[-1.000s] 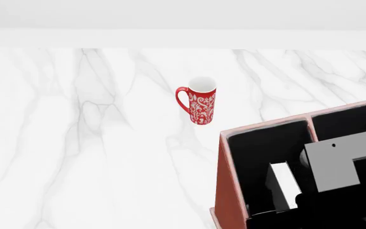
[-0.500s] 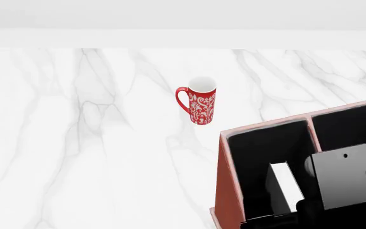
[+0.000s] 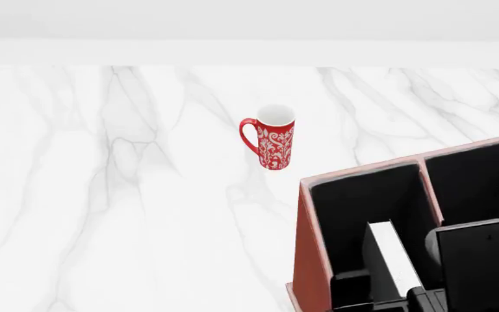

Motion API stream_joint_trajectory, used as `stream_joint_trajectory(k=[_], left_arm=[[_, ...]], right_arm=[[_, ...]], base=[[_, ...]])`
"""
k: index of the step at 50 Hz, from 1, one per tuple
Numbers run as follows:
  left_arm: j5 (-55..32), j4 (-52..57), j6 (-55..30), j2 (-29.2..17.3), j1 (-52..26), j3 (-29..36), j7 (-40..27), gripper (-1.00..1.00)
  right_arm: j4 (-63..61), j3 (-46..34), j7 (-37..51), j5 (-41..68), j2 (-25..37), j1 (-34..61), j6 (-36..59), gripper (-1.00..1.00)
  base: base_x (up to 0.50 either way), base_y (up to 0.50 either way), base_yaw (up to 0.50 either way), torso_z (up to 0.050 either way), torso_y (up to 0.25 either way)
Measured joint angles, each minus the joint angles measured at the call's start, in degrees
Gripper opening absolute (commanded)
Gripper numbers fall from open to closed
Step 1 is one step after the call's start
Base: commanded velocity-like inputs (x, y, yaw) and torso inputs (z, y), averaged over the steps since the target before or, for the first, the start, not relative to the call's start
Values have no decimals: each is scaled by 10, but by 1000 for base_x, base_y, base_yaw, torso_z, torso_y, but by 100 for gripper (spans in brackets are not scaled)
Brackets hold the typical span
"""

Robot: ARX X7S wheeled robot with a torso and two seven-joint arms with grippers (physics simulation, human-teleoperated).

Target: Pick up the book and place it in the left compartment of the caddy.

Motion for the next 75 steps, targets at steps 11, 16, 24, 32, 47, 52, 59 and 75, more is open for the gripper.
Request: stream_joint_trajectory(k=[11,16,24,32,47,52,59,75], left_arm=[[9,-6,6,1,-7,11,6,100],[12,-8,7,1,-9,15,7,100],[15,-9,9,0,-10,18,7,100],[19,-10,9,0,-11,21,6,100],[27,-7,20,-2,-2,23,5,100],[29,-6,22,-3,0,24,4,100],[30,-4,26,-5,4,23,3,100],[40,3,37,-9,18,24,1,100]], right_arm=[[-39,23,16,-15,5,-40,-28,100],[-55,32,23,-23,6,-56,-39,100],[-73,42,30,-38,5,-78,-55,100],[-89,49,38,-64,3,-101,-70,100],[-135,62,50,-127,-3,-158,-108,100],[-142,65,49,-142,-6,-173,-120,100],[-148,61,43,-170,-12,-191,-137,100],[-174,59,37,-238,-24,-245,-184,100]], base=[[0,0,0,0,0],[0,0,0,0,0],[0,0,0,0,0],[0,0,0,0,0],[0,0,0,0,0],[0,0,0,0,0],[0,0,0,0,0],[0,0,0,0,0]])
